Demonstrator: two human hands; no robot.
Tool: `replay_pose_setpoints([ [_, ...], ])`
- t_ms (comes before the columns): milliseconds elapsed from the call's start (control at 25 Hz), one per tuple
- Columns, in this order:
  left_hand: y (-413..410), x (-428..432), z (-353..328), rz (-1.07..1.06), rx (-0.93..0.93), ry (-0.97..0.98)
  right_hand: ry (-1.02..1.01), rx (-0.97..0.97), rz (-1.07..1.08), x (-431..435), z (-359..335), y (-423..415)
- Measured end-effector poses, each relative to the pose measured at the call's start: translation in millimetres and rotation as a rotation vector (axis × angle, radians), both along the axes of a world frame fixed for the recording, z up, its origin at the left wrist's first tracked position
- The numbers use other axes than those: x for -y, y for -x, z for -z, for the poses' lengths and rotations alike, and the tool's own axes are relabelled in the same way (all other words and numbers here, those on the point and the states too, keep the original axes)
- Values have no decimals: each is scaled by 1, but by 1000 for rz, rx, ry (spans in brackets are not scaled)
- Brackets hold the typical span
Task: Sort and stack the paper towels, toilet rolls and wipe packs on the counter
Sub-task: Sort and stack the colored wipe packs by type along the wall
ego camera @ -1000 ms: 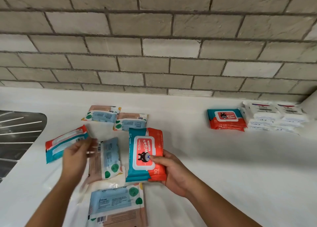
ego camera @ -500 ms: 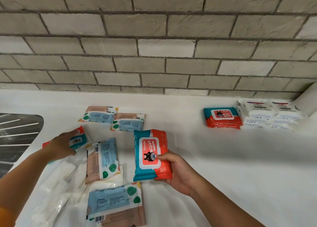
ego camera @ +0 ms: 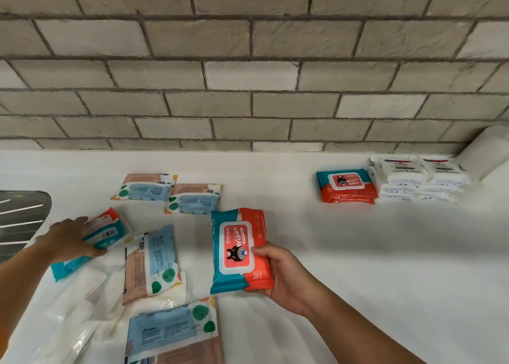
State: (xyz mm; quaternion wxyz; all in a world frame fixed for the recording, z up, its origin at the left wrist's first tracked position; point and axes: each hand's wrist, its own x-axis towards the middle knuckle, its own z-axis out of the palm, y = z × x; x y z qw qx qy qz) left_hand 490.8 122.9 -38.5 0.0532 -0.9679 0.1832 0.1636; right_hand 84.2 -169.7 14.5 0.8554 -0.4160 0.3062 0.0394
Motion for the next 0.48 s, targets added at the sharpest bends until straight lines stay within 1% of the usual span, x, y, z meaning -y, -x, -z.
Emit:
replay_pose_setpoints([
  [120, -9, -9, -8, -94, 14, 75, 3, 12, 12, 6, 0, 2],
  [240, 0, -5, -32, -232, 57, 268, 8, 23, 29, 12, 2, 3],
  [320, 27, 14, -53, -284, 95, 381, 12, 26, 41, 14, 5, 2],
  [480, 95, 59, -76, -293, 5, 612, 11, 45, 70, 23, 11, 1],
])
